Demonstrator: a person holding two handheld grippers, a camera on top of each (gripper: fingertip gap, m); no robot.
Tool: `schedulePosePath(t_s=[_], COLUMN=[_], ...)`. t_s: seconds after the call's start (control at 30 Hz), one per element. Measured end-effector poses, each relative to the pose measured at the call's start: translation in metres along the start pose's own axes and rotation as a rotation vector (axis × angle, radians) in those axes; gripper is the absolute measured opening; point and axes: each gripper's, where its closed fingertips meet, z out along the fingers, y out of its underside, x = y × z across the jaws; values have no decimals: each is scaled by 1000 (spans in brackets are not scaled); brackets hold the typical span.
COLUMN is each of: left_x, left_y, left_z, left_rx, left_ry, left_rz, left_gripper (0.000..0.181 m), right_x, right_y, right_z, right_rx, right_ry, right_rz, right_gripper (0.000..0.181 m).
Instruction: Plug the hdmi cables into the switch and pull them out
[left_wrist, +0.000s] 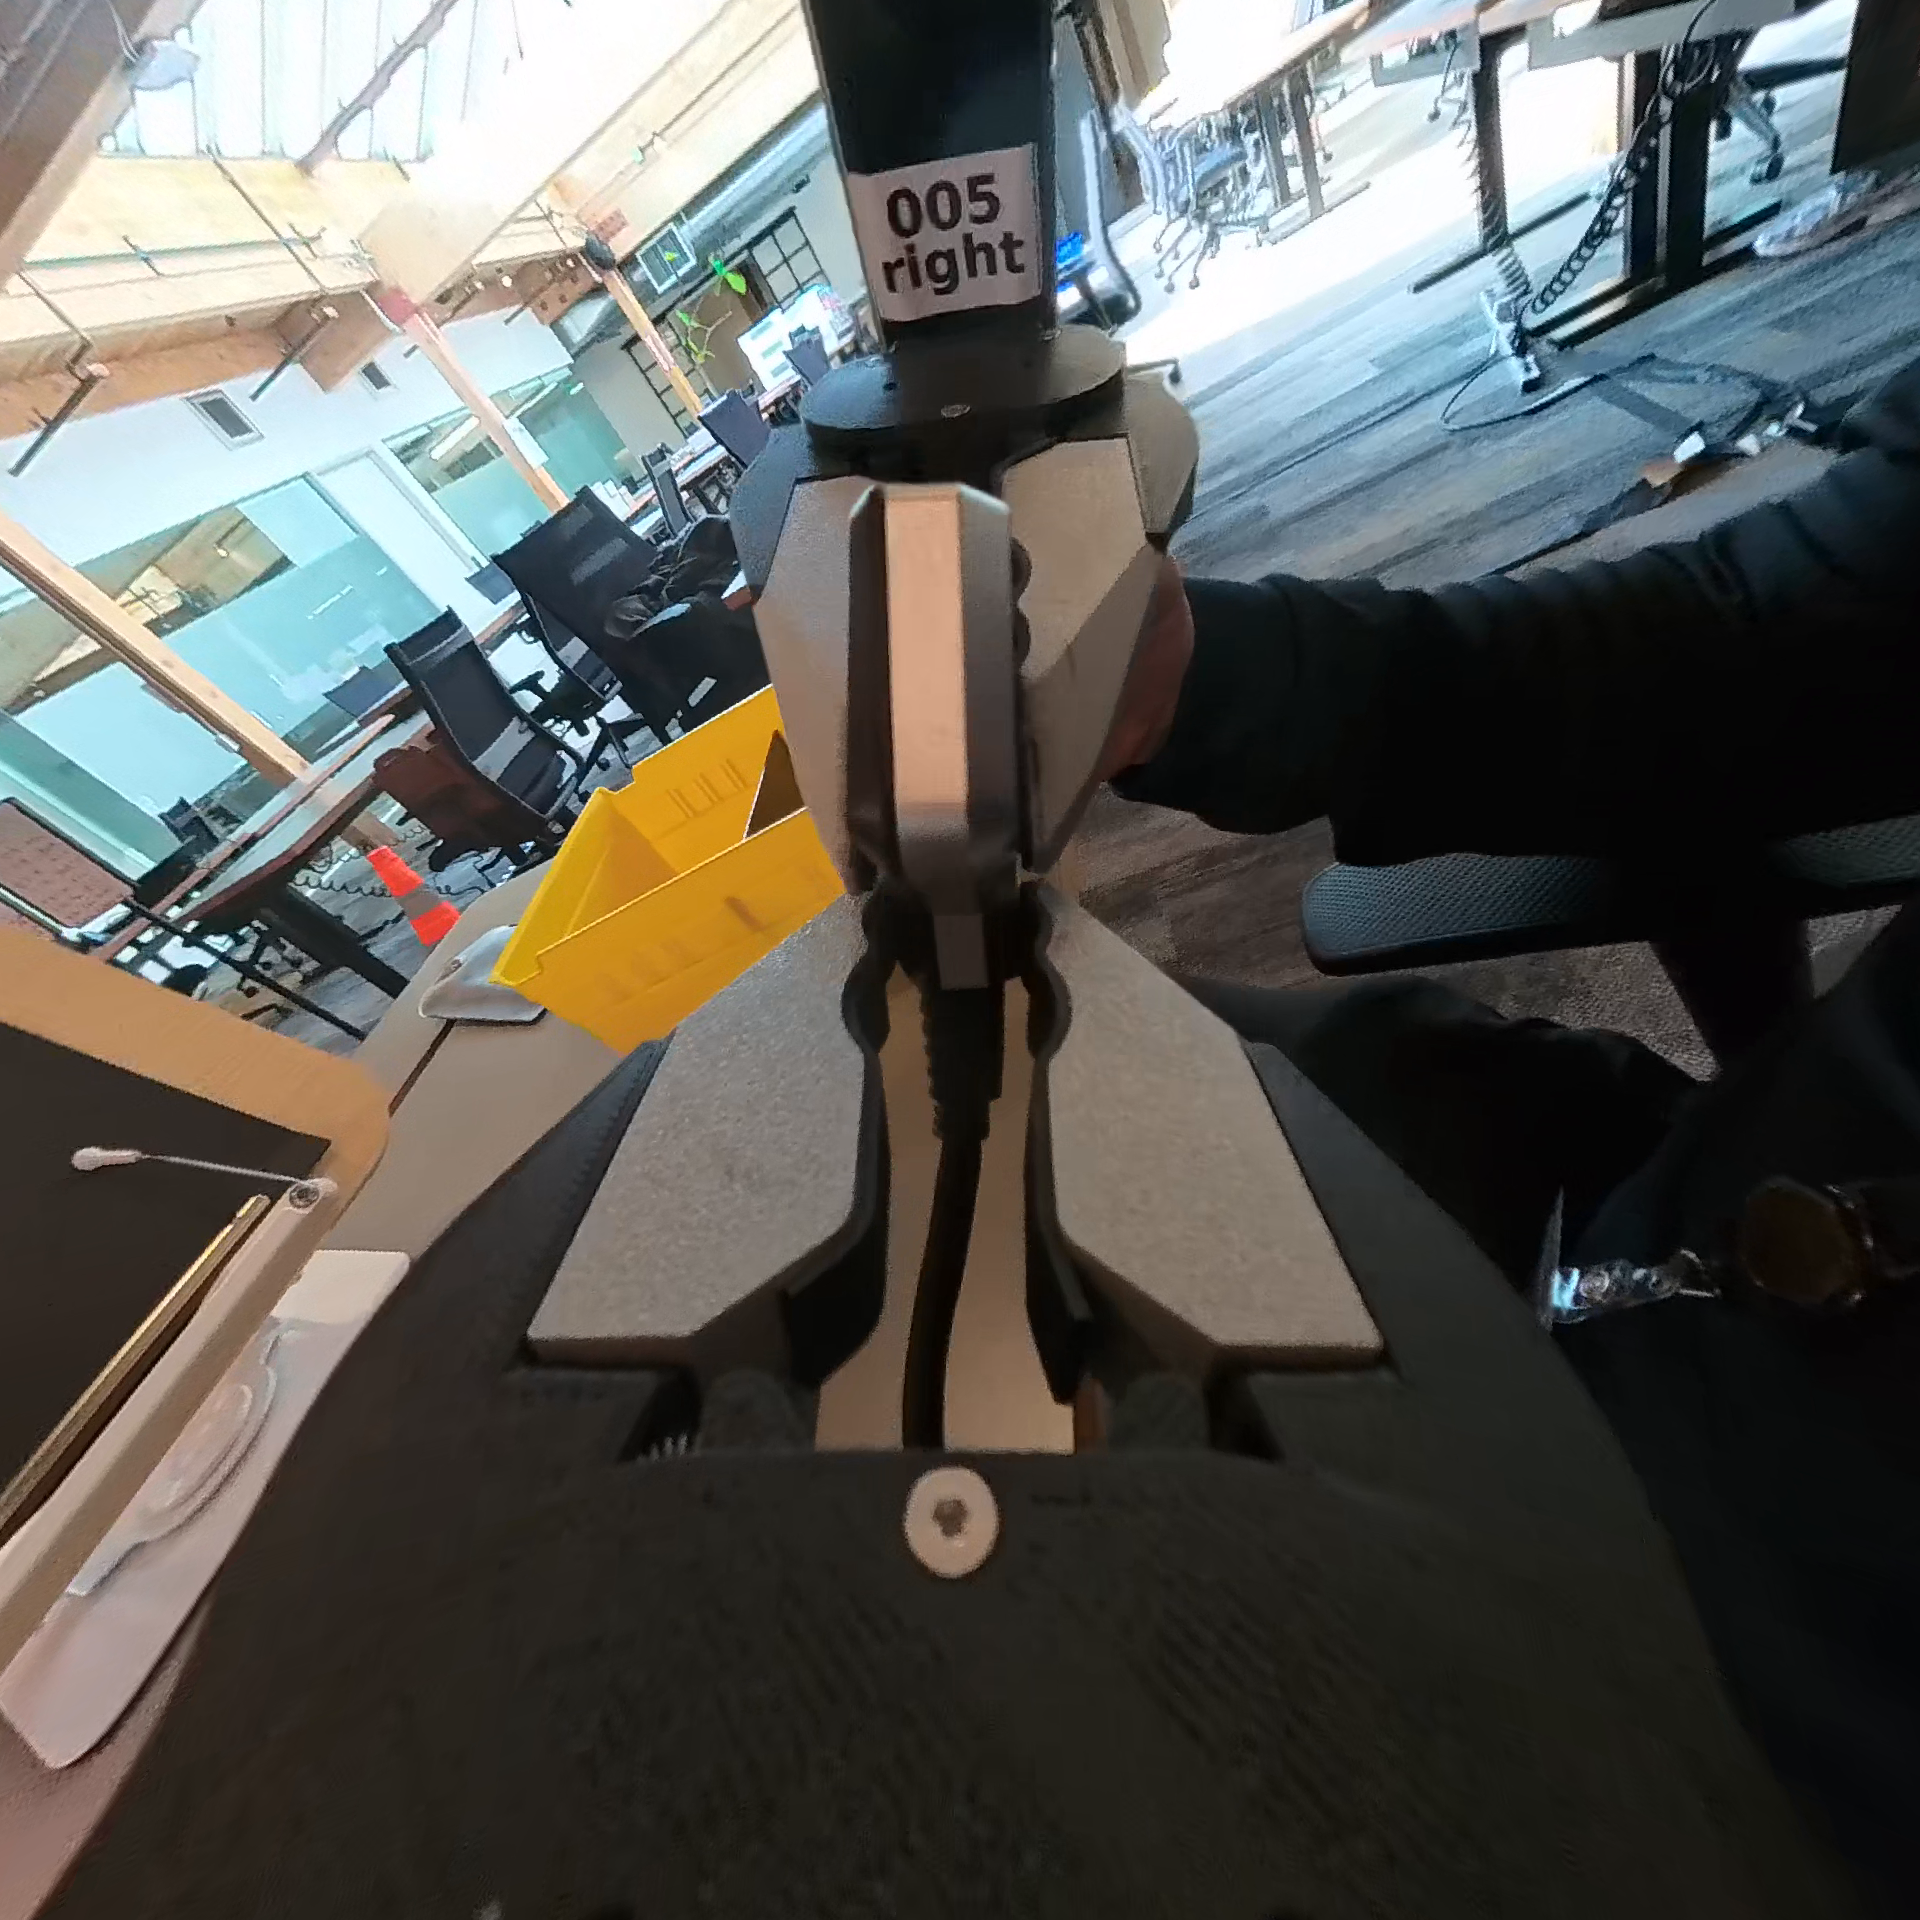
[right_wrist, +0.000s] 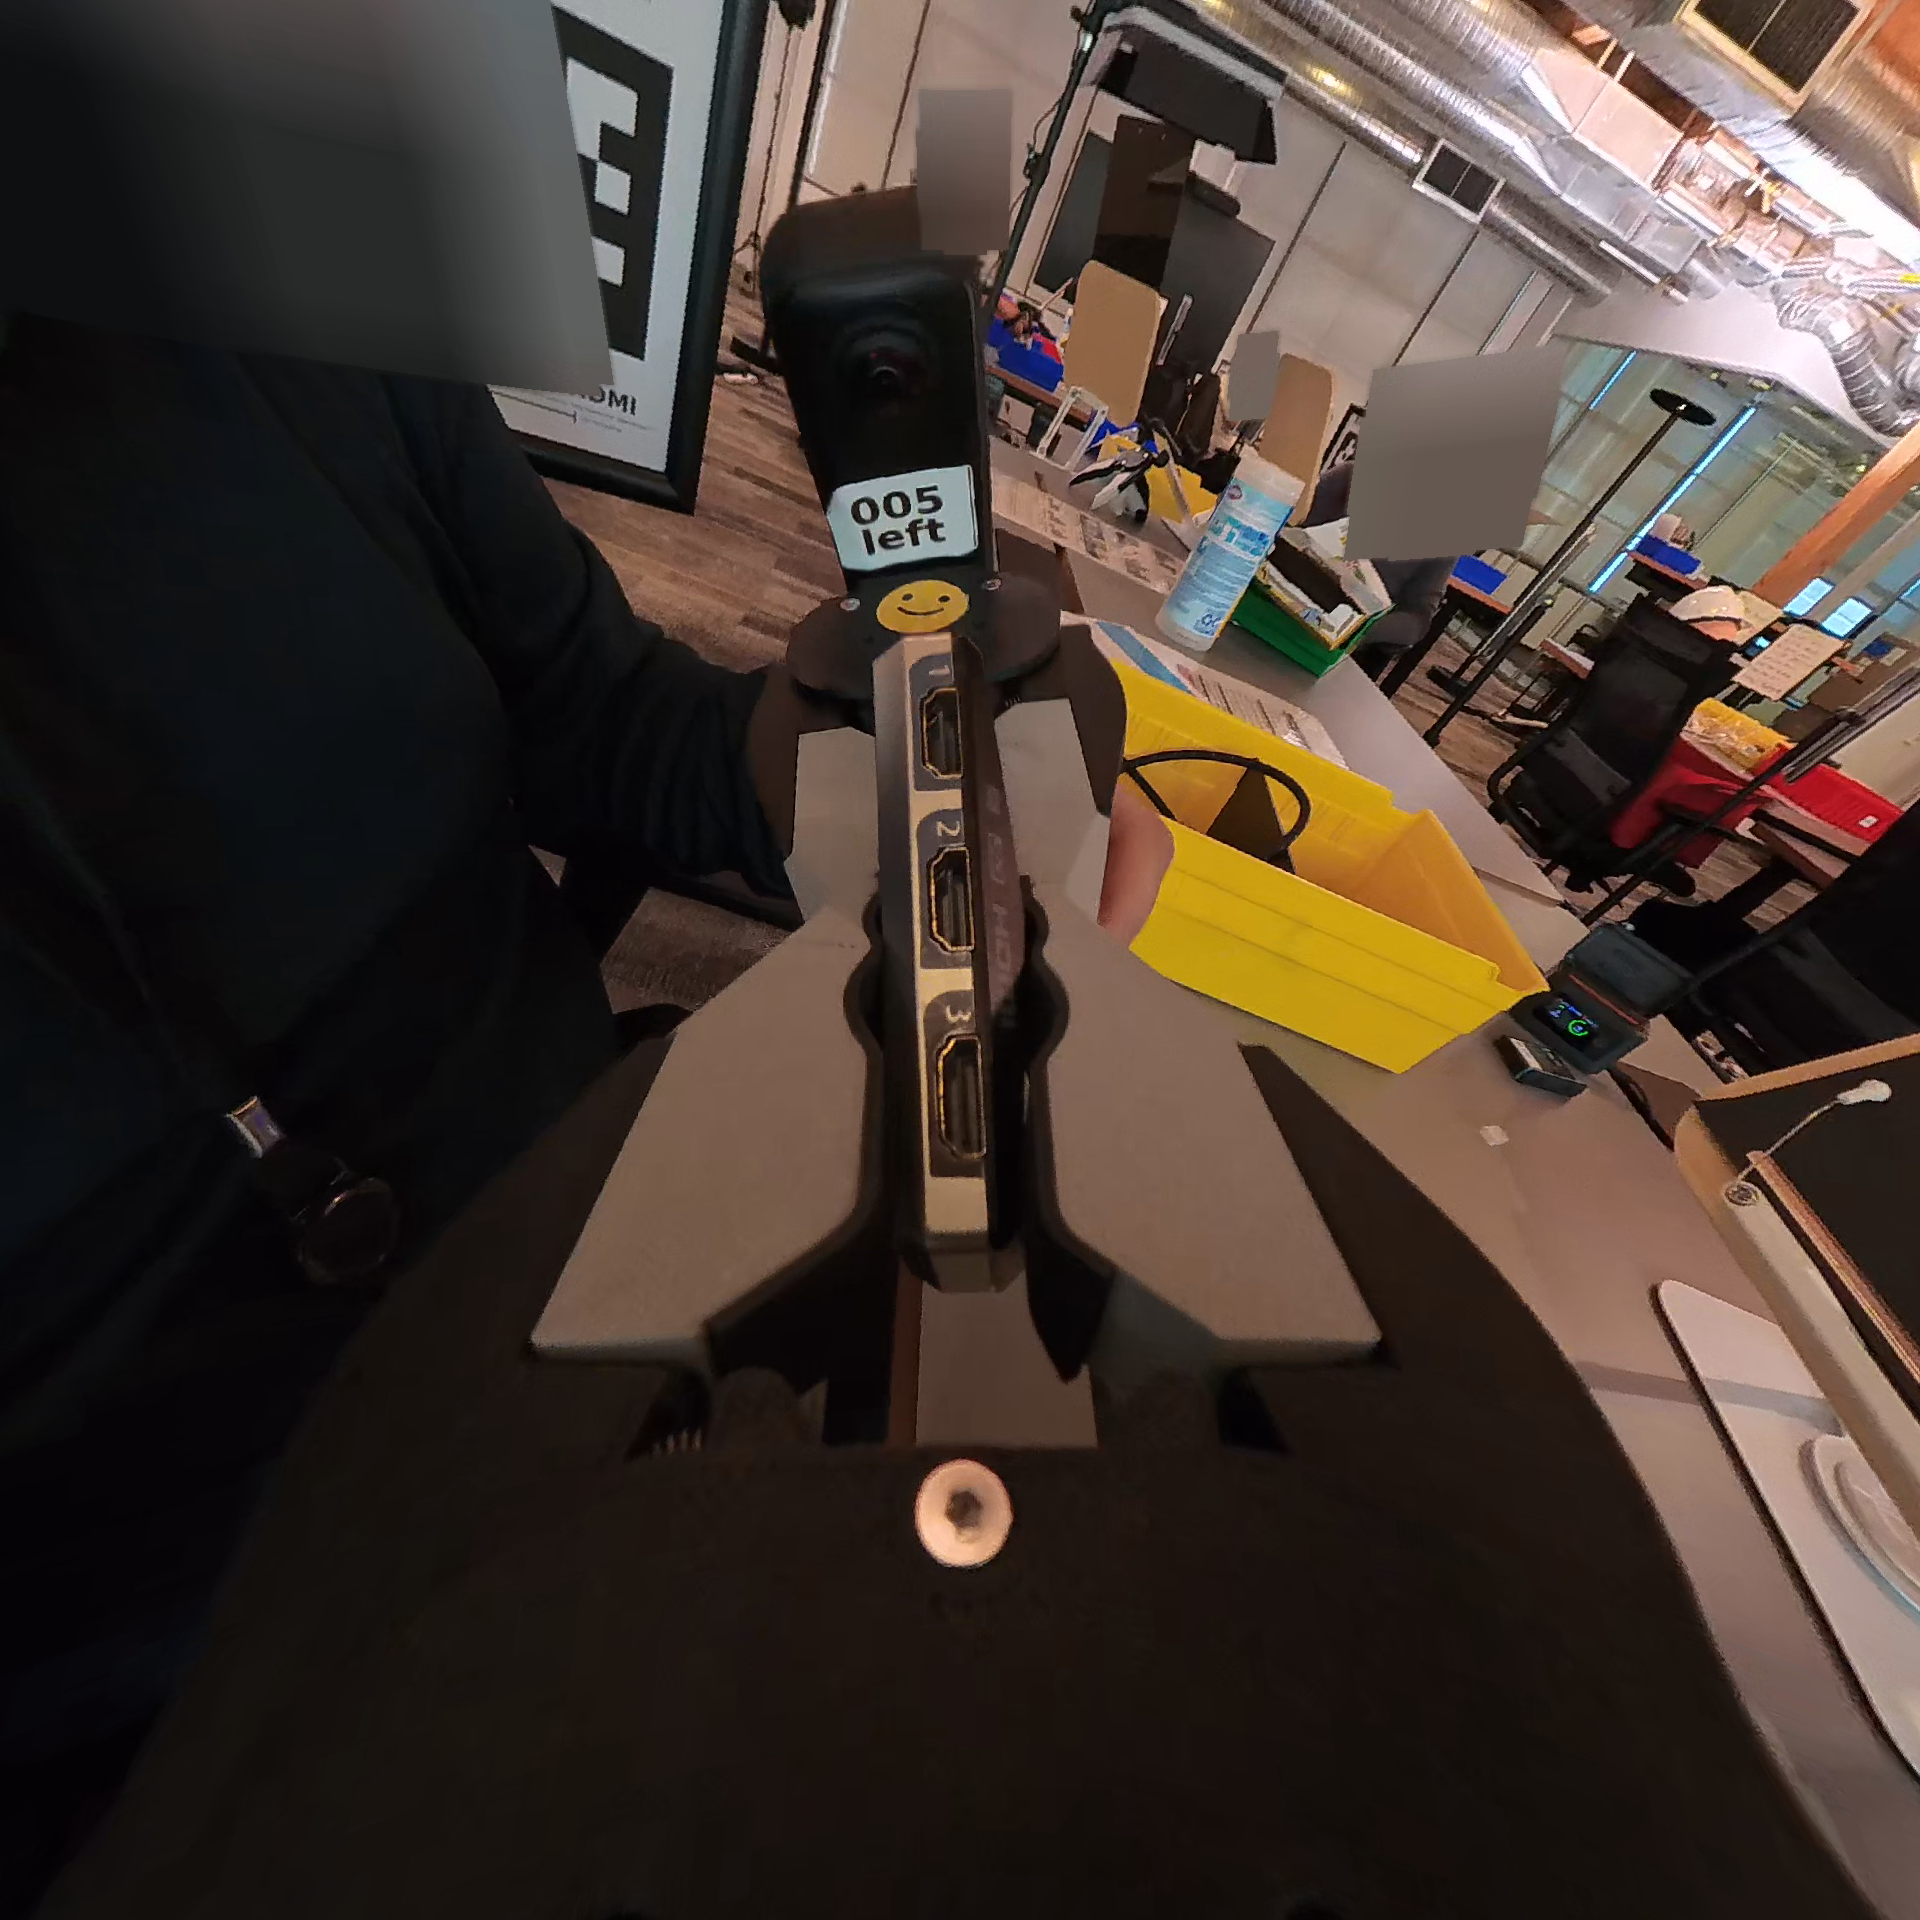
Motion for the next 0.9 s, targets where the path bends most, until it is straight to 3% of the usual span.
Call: schedulePosePath(t_s=[0.27,0.47,0.63,0.73,0.9], left_x=[-9,-41,-108,-162,-245], left_y=[-4,-44,-109,-147,-163], left_z=[-1,-17,-32,-40,-48], left_rx=[-32,14,25,12,-61], left_ry=[-69,-156,-258,-338,-463], left_rz=[56,144,309,390,491], left_gripper=[20,20,20,20,20], right_x=[2,25,53,57,62], right_y=[-10,-41,-64,-74,-62], right_z=[-10,-67,-136,-170,-182], right_rx=[36,180,338,441,398], right_ry=[-4,150,381,446,462], right_rz=[65,77,103,108,171], right_gripper=[25,35,25,1,0])
